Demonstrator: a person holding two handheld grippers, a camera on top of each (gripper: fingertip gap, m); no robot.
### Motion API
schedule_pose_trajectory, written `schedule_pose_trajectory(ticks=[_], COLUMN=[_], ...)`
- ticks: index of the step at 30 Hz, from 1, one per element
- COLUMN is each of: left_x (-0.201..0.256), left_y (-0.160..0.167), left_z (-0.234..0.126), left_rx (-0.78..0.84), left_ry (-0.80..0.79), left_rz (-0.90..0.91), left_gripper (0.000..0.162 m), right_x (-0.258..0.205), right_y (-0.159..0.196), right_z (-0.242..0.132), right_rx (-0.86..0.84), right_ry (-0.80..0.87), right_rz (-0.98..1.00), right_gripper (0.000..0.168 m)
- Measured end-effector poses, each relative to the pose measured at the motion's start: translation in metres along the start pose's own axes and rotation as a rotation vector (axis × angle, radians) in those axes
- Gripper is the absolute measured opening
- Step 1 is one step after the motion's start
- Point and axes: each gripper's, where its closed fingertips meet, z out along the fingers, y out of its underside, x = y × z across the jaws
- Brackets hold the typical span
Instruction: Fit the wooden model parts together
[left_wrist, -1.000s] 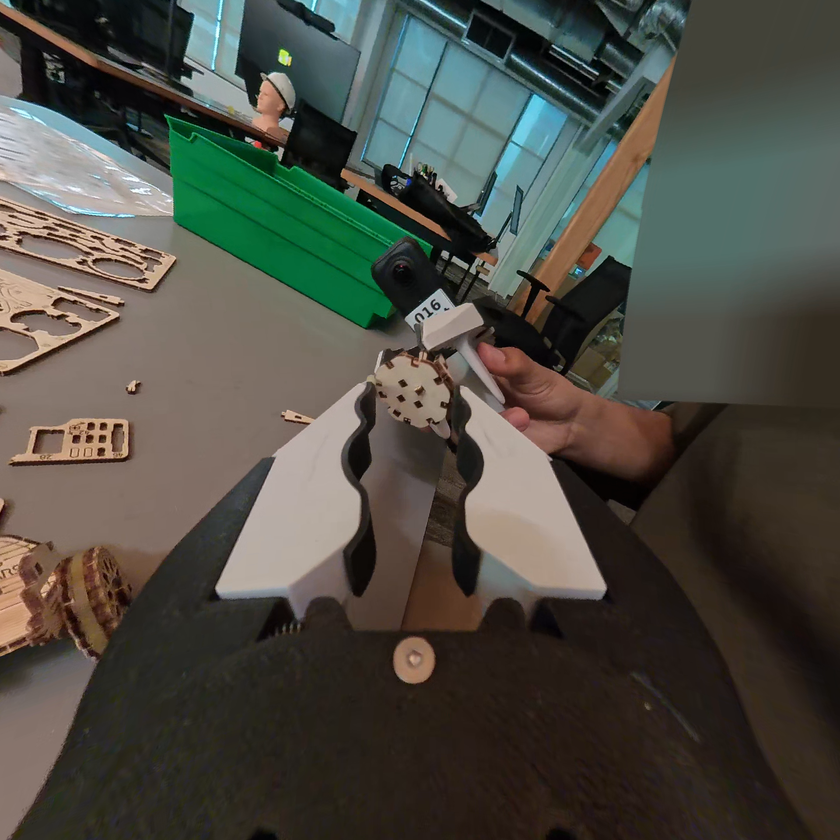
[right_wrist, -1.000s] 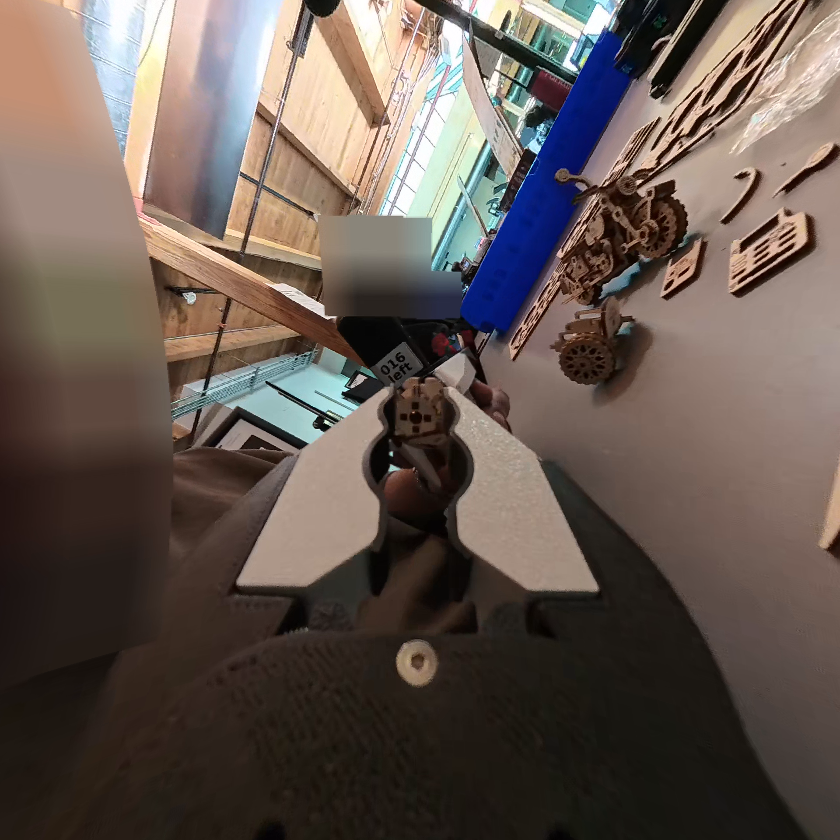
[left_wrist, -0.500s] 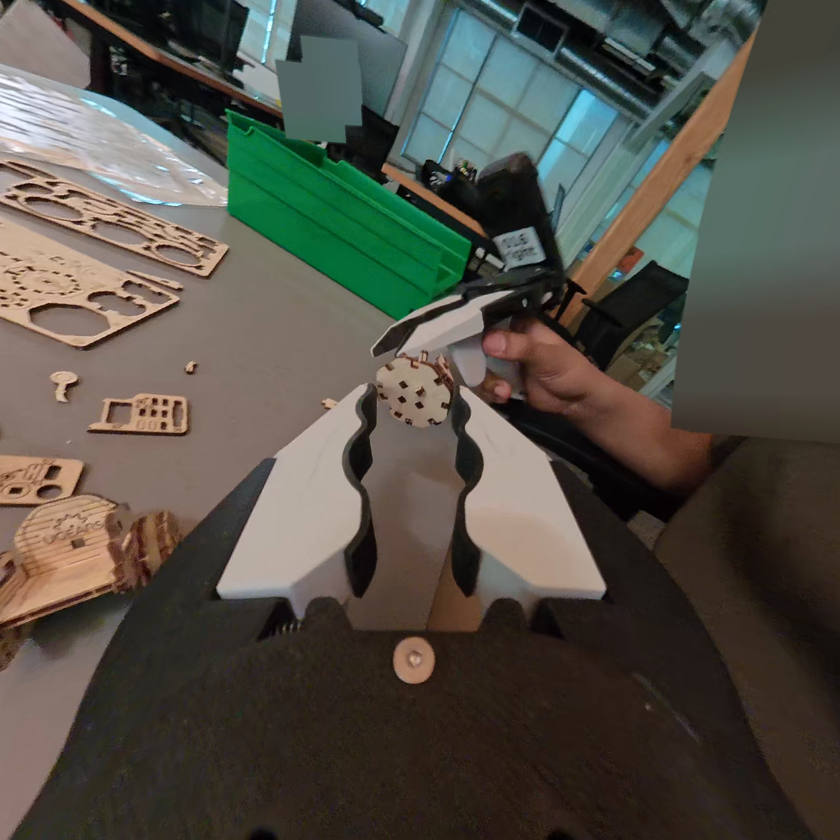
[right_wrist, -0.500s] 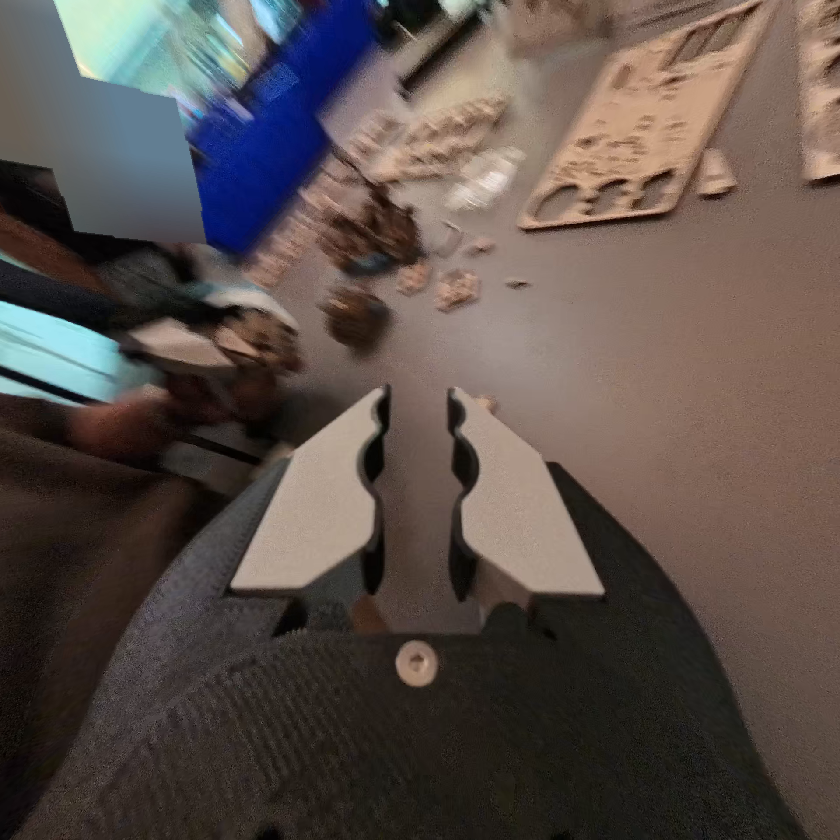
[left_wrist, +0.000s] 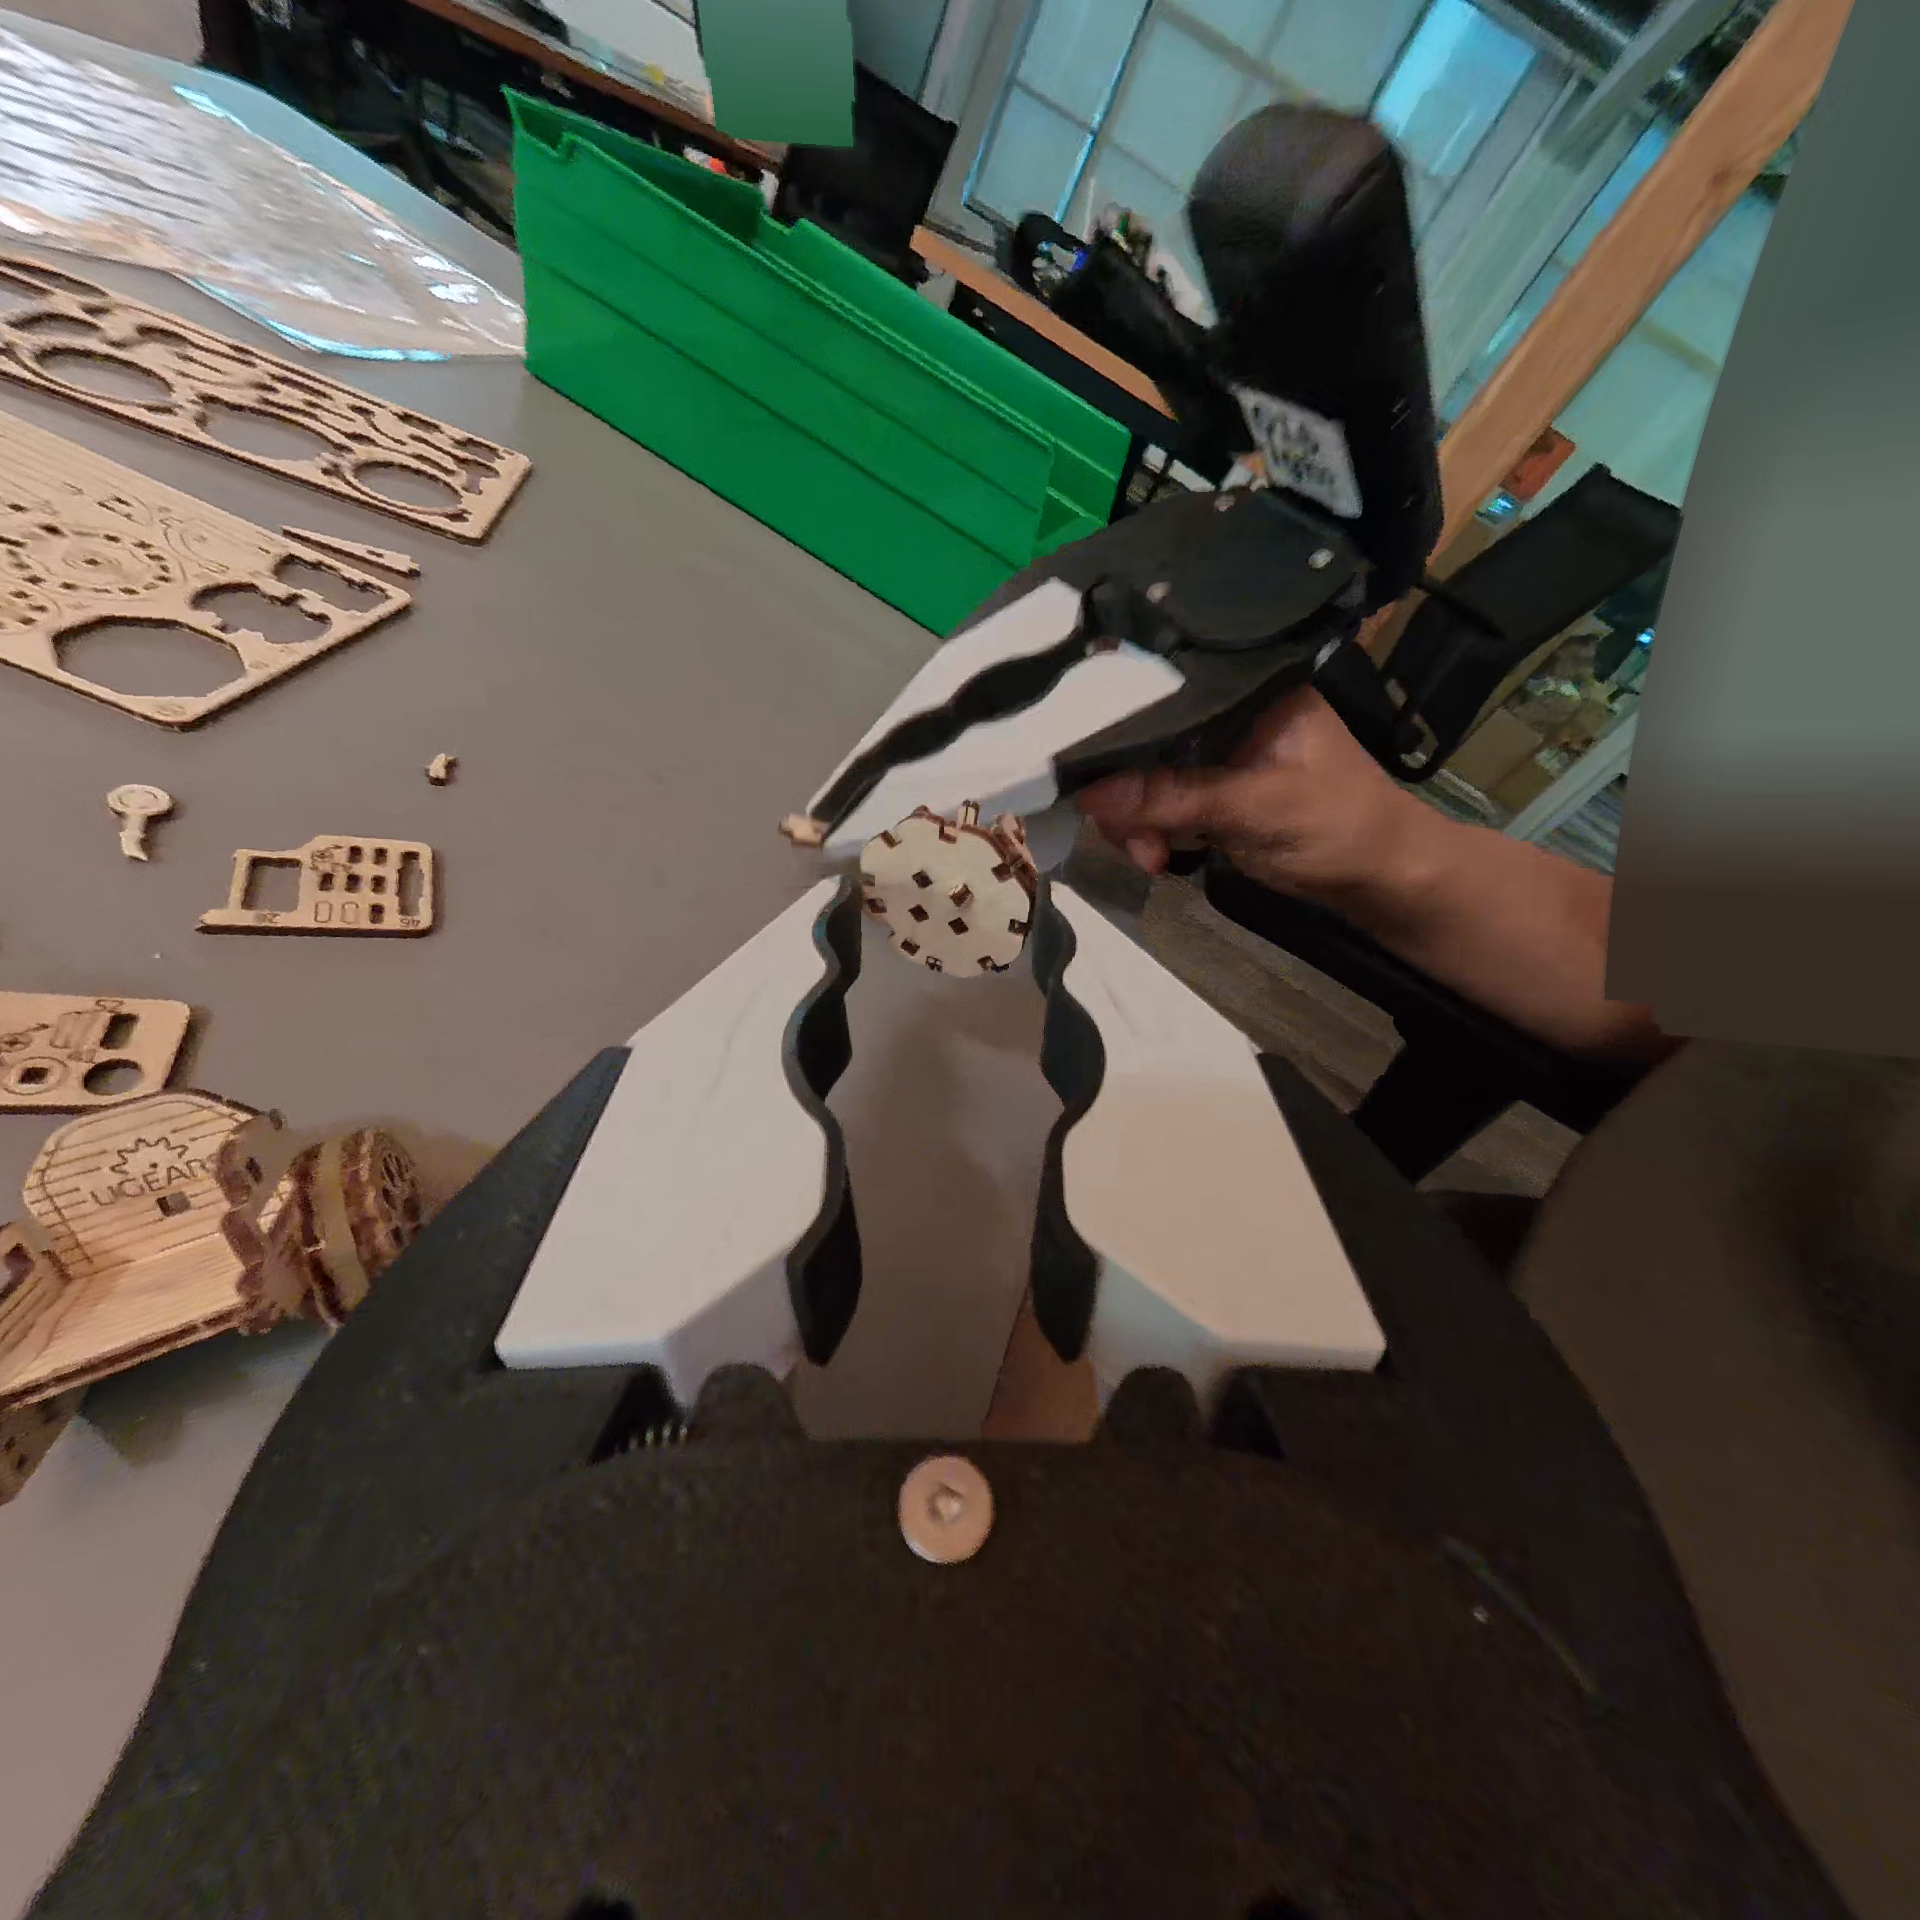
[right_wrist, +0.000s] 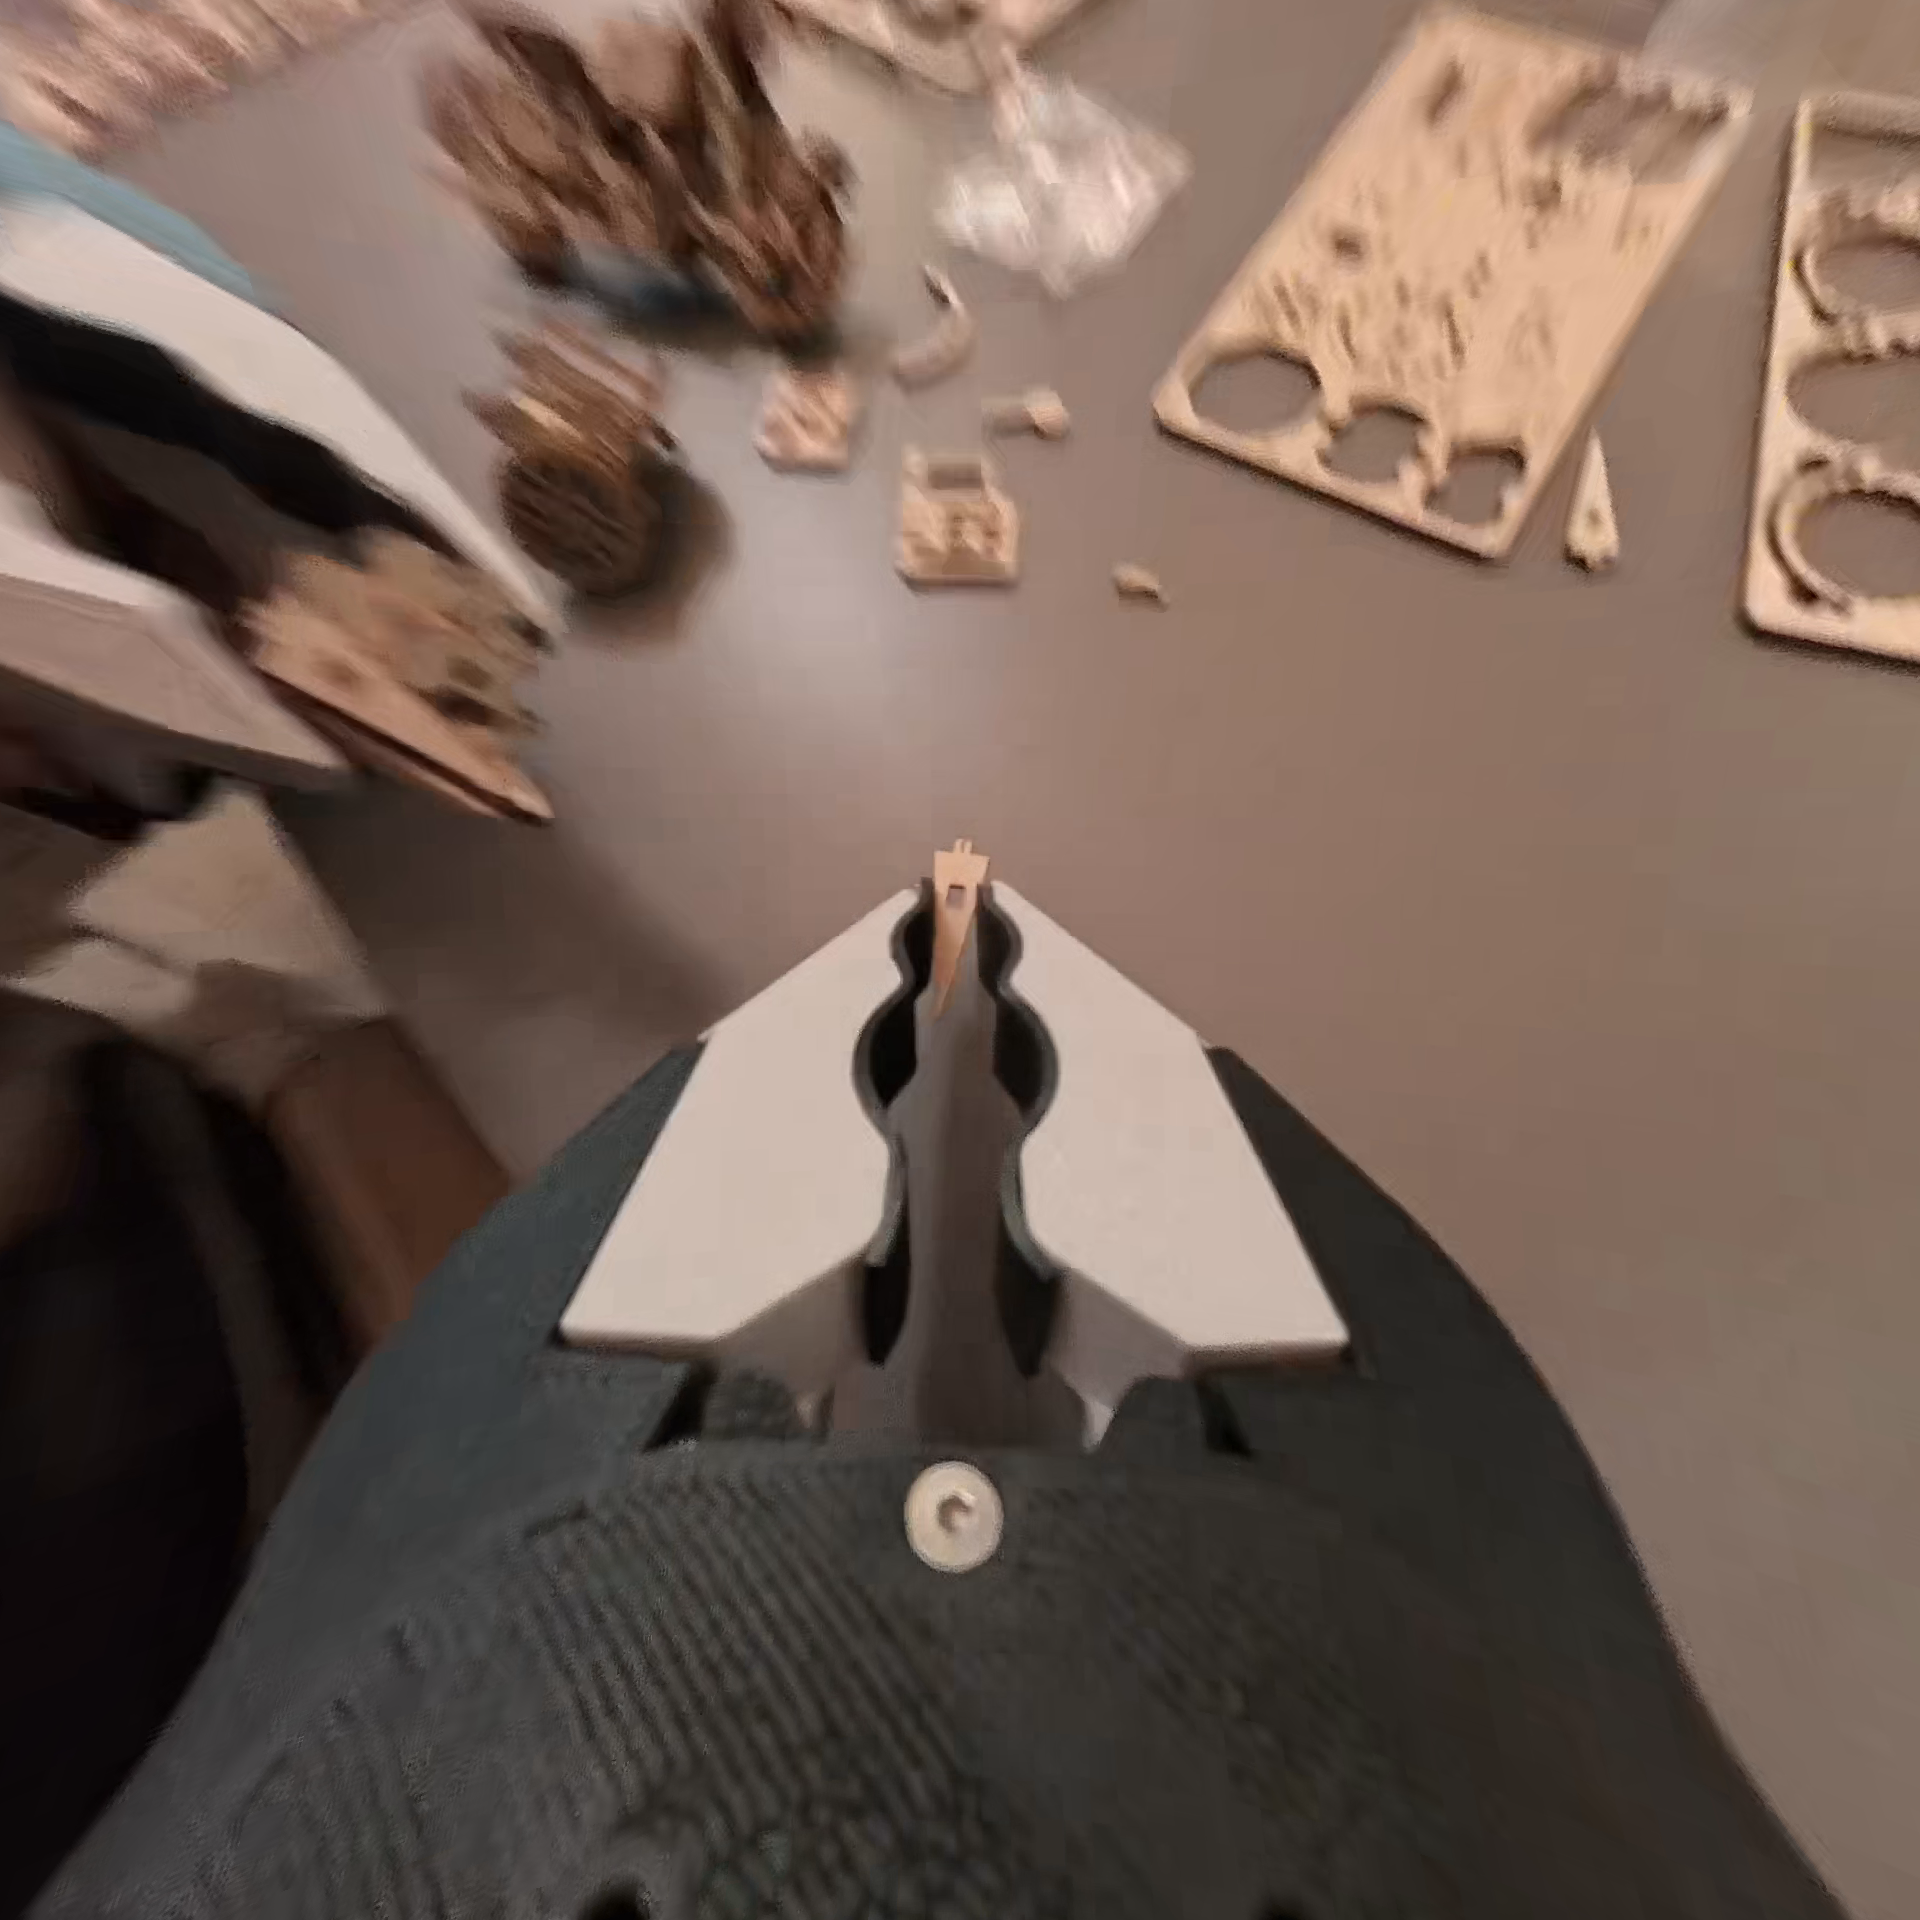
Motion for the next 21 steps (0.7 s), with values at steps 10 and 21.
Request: schedule_pose_trajectory(ticks=[10, 21], left_x=[0.024, 0.031], left_y=[0.024, 0.031], left_z=[0.003, 0.003], left_rx=[-0.158, -0.184], left_ry=[0.188, 0.183], left_rz=[0.008, 0.11], left_gripper=[0.029, 0.028], right_x=[-0.082, -0.088], right_y=[-0.025, -0.017], right_z=[-0.044, -0.043], right_rx=[0.16, 0.13], right_ry=[-0.489, -0.503], right_rz=[-0.064, -0.113], right_gripper=[0.005, 0.006])
